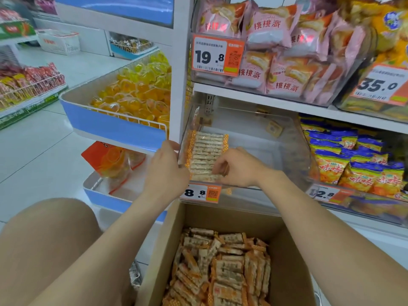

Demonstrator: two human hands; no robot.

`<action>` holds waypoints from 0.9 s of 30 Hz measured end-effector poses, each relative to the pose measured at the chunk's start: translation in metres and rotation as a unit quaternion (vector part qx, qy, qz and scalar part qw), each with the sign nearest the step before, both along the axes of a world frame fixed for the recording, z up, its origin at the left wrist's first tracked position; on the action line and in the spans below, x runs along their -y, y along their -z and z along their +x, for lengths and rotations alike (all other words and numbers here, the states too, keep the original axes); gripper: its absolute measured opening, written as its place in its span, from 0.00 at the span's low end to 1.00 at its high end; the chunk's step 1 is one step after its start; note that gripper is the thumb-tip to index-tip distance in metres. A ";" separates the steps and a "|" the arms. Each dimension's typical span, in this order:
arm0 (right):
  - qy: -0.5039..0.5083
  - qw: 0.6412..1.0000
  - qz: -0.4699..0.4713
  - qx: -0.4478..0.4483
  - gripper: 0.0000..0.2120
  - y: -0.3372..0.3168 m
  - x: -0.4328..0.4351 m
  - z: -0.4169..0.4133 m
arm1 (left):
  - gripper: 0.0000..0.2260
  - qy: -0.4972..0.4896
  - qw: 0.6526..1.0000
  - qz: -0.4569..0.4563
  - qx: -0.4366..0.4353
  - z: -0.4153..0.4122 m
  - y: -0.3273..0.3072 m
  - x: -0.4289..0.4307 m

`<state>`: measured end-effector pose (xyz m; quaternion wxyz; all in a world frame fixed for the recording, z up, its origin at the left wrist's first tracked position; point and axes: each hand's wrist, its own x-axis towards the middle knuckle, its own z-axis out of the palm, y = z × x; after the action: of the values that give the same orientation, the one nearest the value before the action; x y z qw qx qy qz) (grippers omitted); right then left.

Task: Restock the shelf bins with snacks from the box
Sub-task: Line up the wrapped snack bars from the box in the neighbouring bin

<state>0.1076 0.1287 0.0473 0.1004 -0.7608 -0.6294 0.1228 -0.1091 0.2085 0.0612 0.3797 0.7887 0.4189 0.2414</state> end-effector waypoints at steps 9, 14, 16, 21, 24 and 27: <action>0.020 1.000 0.010 0.003 0.06 0.003 -0.008 -0.005 | 0.23 0.008 1.000 -0.006 0.009 0.001 0.001 0.002; 0.102 0.983 0.141 -0.065 0.08 -0.018 0.034 -0.024 | 0.21 -0.028 0.972 0.231 0.011 -0.003 0.007 0.022; 0.101 0.967 0.225 -0.067 0.08 -0.024 0.068 -0.047 | 0.16 -0.025 0.950 0.306 0.046 -0.008 0.007 0.036; 0.012 0.998 0.052 -0.018 0.07 -0.001 0.148 -0.084 | 0.08 0.193 0.954 0.211 -0.094 -0.011 0.032 0.073; -0.015 0.986 -0.166 0.005 0.10 0.052 0.172 -0.080 | 0.08 0.384 0.855 0.133 -0.323 -0.001 0.063 0.090; 0.001 0.962 -0.273 -0.022 0.08 0.111 0.187 -0.077 | 0.13 0.469 0.766 0.079 -0.431 0.010 0.103 0.111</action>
<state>0.0308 -0.0586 -0.0640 -0.0969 -0.7569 -0.5690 0.3066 -0.0992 0.0977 -0.0419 0.1611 0.9354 0.0954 -0.3001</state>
